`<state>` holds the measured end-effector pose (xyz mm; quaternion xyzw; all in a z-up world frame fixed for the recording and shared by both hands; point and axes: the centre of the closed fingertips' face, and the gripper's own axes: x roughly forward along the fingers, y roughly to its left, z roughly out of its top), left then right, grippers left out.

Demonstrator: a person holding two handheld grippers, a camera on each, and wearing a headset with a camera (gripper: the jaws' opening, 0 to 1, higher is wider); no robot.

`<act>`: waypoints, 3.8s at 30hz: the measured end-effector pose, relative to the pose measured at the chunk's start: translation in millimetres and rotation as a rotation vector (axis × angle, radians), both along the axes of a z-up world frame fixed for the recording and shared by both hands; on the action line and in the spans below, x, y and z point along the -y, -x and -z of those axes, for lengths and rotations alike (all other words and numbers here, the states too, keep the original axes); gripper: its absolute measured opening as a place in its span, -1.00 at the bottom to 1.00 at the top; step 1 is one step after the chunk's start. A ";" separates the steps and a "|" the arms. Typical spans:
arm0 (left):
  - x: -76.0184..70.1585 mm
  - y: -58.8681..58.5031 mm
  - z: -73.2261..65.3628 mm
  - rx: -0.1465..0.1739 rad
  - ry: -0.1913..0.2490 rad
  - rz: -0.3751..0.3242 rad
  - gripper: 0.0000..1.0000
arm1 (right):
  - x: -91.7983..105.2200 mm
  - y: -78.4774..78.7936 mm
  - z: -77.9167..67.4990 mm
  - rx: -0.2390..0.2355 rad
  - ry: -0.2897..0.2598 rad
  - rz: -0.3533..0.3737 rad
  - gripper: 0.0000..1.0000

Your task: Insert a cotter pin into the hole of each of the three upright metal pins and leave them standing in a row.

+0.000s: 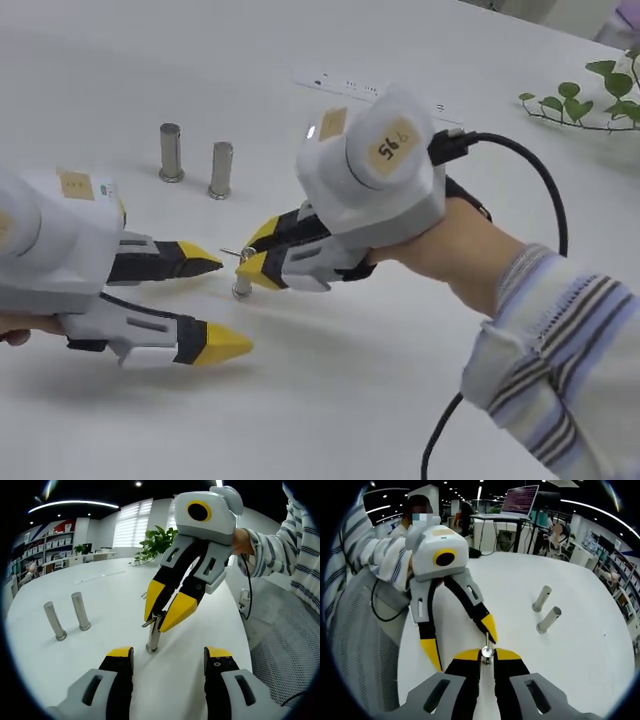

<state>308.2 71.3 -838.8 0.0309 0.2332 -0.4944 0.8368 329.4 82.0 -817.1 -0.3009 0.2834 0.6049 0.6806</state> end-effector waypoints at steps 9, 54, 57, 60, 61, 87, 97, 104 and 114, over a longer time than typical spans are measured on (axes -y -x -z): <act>-29.6 -22.7 -9.2 0.033 -0.005 -0.142 0.58 | -13.3 -22.3 2.4 0.013 0.009 -0.024 -0.81; -96.0 -17.6 -30.0 -0.069 0.088 -0.319 0.99 | -22.0 -43.2 -38.6 -0.017 -0.122 0.033 -0.53; -95.7 -13.2 -31.9 -0.065 0.090 -0.312 0.99 | -24.9 -63.6 -41.7 0.022 -0.123 0.054 -0.47; -95.3 -10.9 -33.9 -0.067 0.081 -0.309 0.99 | -26.9 -83.0 -38.0 0.087 -0.079 0.046 -0.39; -96.1 -11.5 -35.4 -0.064 0.083 -0.316 0.99 | -30.0 -88.4 -36.1 0.092 -0.073 0.049 -0.39; -95.2 -8.7 -66.2 0.005 0.064 -0.349 0.99 | -53.1 -119.1 19.6 -0.036 -0.051 0.124 -0.49; -99.0 -7.7 -55.9 -0.045 0.083 -0.389 0.99 | -51.4 -119.9 31.4 -0.065 -0.042 0.159 -0.58; -98.0 -7.7 -54.1 -0.055 0.095 -0.404 0.99 | -50.7 -121.4 29.7 -0.084 -0.061 0.209 -0.68; -93.8 -8.8 -57.5 -0.045 0.103 -0.398 0.99 | -48.5 -121.3 28.4 -0.051 -0.070 0.246 -0.72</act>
